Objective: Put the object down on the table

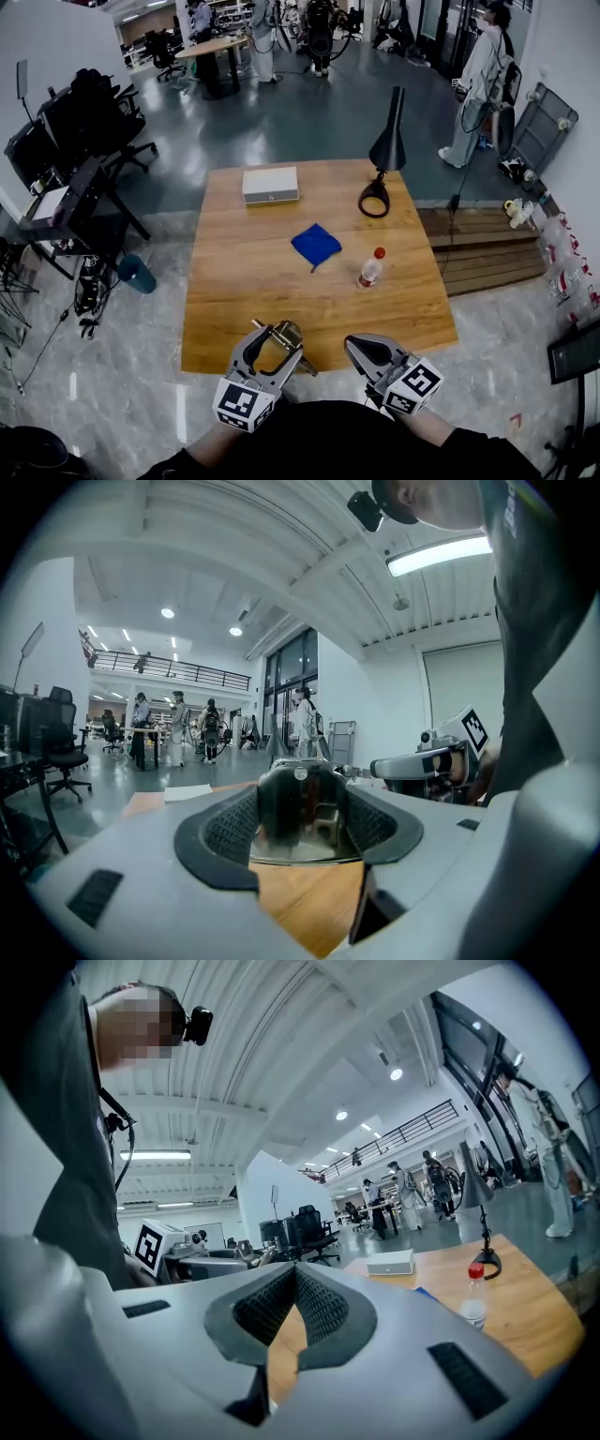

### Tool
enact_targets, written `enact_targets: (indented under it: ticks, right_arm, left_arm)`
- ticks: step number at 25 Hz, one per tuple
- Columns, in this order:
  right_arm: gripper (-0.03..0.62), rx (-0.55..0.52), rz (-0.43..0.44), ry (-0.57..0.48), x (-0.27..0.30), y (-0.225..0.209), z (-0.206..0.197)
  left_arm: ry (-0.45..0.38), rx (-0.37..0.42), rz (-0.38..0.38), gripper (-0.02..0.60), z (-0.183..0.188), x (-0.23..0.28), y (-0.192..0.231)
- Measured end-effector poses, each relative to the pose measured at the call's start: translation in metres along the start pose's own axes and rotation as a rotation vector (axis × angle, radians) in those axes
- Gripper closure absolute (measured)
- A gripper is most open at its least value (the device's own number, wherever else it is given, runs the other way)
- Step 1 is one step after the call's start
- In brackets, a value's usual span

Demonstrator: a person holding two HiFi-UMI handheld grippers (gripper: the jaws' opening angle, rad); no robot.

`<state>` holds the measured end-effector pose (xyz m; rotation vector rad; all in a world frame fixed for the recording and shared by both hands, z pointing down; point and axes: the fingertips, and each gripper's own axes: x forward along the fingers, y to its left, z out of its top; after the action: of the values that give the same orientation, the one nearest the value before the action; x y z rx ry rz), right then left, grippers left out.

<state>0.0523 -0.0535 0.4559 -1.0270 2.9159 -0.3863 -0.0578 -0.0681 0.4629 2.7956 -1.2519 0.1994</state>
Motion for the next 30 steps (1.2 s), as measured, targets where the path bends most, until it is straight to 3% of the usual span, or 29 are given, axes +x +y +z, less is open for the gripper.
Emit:
enact_targets:
  ticks: [11, 18, 30]
  right_arm:
    - [0.589, -0.013, -0.101, -0.004, 0.07, 0.007, 0.009]
    - [0.589, -0.021, -0.054, 0.048, 0.078, -0.002, 0.006]
    - [0.589, 0.0, 0.023, 0.084, 0.073, -0.039, 0.004]
  left_arm:
    - [0.0, 0.012, -0.081, 0.291, -0.008, -0.003, 0.074]
    - [0.048, -0.009, -0.065, 0.291, -0.019, 0.013, 0.077]
    - [0.167, -0.006, 0.032, 0.291, -0.057, 0.058, 0.085]
